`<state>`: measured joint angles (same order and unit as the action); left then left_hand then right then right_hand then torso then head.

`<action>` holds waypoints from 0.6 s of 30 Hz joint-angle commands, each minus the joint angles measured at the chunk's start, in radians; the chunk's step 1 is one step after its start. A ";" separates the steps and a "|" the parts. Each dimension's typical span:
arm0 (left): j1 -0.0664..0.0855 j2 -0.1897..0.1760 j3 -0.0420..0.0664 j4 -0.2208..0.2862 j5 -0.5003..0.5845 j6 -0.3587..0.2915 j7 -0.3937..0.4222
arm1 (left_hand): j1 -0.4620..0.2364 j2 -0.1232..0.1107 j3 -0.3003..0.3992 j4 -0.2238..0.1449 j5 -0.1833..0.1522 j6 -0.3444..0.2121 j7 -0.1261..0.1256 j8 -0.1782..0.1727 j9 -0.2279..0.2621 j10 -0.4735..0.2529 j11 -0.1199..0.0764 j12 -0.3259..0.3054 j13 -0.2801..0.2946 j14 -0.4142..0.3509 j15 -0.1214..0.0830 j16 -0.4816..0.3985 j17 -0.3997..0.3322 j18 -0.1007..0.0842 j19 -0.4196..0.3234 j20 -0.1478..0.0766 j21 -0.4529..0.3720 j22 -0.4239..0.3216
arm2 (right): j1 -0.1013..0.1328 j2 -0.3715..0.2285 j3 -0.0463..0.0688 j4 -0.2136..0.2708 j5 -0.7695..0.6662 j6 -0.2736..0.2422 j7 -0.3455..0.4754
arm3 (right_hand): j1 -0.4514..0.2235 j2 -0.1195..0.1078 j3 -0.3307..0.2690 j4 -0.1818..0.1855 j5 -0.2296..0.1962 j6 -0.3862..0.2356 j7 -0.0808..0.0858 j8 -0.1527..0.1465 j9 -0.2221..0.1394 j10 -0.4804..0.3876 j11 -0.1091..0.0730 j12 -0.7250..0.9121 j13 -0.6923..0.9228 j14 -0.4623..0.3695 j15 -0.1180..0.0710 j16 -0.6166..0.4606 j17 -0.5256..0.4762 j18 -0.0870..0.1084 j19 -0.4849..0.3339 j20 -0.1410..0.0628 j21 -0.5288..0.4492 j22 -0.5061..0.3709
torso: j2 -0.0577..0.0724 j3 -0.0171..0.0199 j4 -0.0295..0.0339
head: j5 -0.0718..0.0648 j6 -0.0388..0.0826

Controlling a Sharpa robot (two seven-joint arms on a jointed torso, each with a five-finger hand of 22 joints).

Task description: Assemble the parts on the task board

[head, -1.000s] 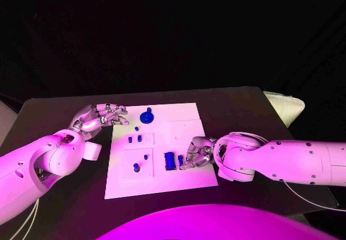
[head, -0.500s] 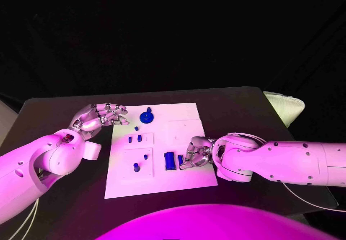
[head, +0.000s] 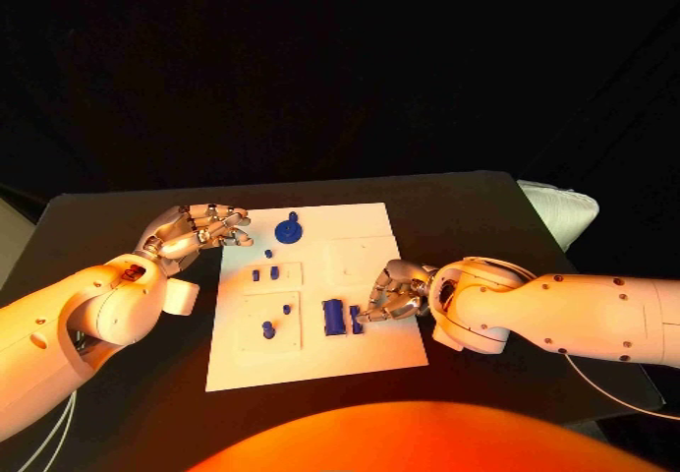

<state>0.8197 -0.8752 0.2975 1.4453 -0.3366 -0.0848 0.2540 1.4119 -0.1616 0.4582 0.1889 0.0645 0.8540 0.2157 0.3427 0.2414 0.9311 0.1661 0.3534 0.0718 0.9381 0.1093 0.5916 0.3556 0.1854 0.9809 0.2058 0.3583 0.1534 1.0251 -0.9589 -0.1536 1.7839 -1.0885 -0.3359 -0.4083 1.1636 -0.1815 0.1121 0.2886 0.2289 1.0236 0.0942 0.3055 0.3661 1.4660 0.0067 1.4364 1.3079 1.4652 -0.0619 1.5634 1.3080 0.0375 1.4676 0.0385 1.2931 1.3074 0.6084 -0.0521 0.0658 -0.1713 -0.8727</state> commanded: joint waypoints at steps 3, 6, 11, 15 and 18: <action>0.000 0.011 0.000 -0.022 0.018 -0.004 0.025 | 0.003 0.006 -0.001 0.000 0.002 -0.005 0.001 0.004 -0.002 -0.006 -0.004 0.007 0.001 -0.008 0.000 0.003 0.002 -0.004 0.000 0.004 -0.004 -0.001 | 0.026 -0.004 0.006 -0.091 0.298 -0.123 0.359 | 0.037 0.023 -0.017 -0.002 0.012 -0.027 0.008 -0.008 -0.003 0.023 0.016 -0.046 0.184 0.093 0.014 -0.031 0.222 0.024 0.041 0.012 -0.103 0.176 | -0.009 -0.0044 -0.0020 | 0.001 0.000; 0.000 0.017 0.000 -0.035 0.031 -0.019 0.035 | 0.004 0.006 0.000 0.000 0.002 -0.005 0.000 0.004 -0.002 -0.006 -0.004 0.007 0.001 -0.008 0.000 0.004 0.002 -0.004 0.000 0.004 -0.004 -0.001 | 0.035 0.008 0.010 -0.151 0.382 -0.132 0.459 | 0.066 0.035 -0.018 -0.005 0.017 -0.036 0.012 -0.008 -0.005 0.011 0.019 -0.067 0.174 0.088 0.017 -0.046 0.207 0.031 0.031 0.016 -0.148 0.164 | -0.013 -0.0061 -0.0020 | 0.004 0.000; 0.000 0.035 0.001 -0.069 0.068 -0.063 0.068 | 0.008 0.008 0.003 -0.002 0.002 -0.008 0.000 0.003 -0.003 0.004 -0.006 0.013 0.003 -0.008 -0.002 0.004 0.002 -0.004 0.001 0.003 -0.005 -0.002 | 0.051 0.052 0.020 -0.296 0.541 -0.135 0.634 | 0.138 0.058 -0.018 -0.008 -0.001 -0.065 0.025 -0.001 -0.007 -0.126 0.034 -0.299 0.057 0.014 0.030 -0.223 0.042 0.087 -0.057 0.029 -0.537 0.051 | -0.021 -0.0098 0.0008 | 0.017 0.029; 0.001 0.055 0.001 -0.110 0.105 -0.115 0.105 | 0.012 0.011 0.009 -0.004 0.002 -0.007 -0.005 0.004 -0.004 0.026 -0.011 0.021 0.004 -0.010 -0.004 -0.002 0.000 -0.004 0.001 0.002 -0.007 -0.003 | 0.056 0.105 0.034 -0.417 0.643 -0.122 0.734 | 0.234 0.070 0.025 -0.015 -0.051 -0.105 0.044 0.011 -0.010 -0.403 0.050 -0.784 -0.253 -0.165 0.047 -0.621 -0.275 0.145 -0.194 0.049 -1.059 -0.180 | -0.025 -0.0098 0.0026 | 0.045 0.062; 0.001 0.071 0.002 -0.149 0.128 -0.154 0.134 | 0.015 0.010 0.023 -0.004 0.002 -0.005 -0.010 0.006 -0.006 0.051 -0.016 0.017 0.000 -0.020 -0.004 -0.037 -0.012 -0.005 -0.011 0.004 -0.019 -0.010 | 0.057 0.146 0.046 -0.498 0.699 -0.106 0.786 | 0.273 0.060 0.080 -0.005 -0.070 -0.124 0.054 0.009 -0.018 -0.431 0.064 -0.942 -0.433 -0.281 0.063 -0.855 -0.422 0.140 -0.243 0.071 -1.166 -0.295 | -0.029 -0.0094 0.0042 | 0.065 0.097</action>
<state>0.8198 -0.8085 0.2986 1.3058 -0.2676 -0.1666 0.3186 1.4212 -0.1523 0.4770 0.1851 0.0645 0.8503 0.2120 0.3426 0.2366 0.9766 0.1501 0.3715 0.0743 0.9253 0.1040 0.5609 0.3466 0.1854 0.9765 0.2102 0.3424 0.1448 1.0821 -0.8201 -0.1089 1.3033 -0.5277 -0.4514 0.2226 1.4271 -0.1212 0.1804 0.2826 0.1621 0.9071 0.1453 0.3174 0.3495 1.0499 0.0734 0.5310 0.9131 1.2093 -0.0017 0.7521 0.9115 0.1710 1.2377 0.1056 0.1505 1.0355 0.5848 -0.0616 0.0677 -0.1208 -0.8022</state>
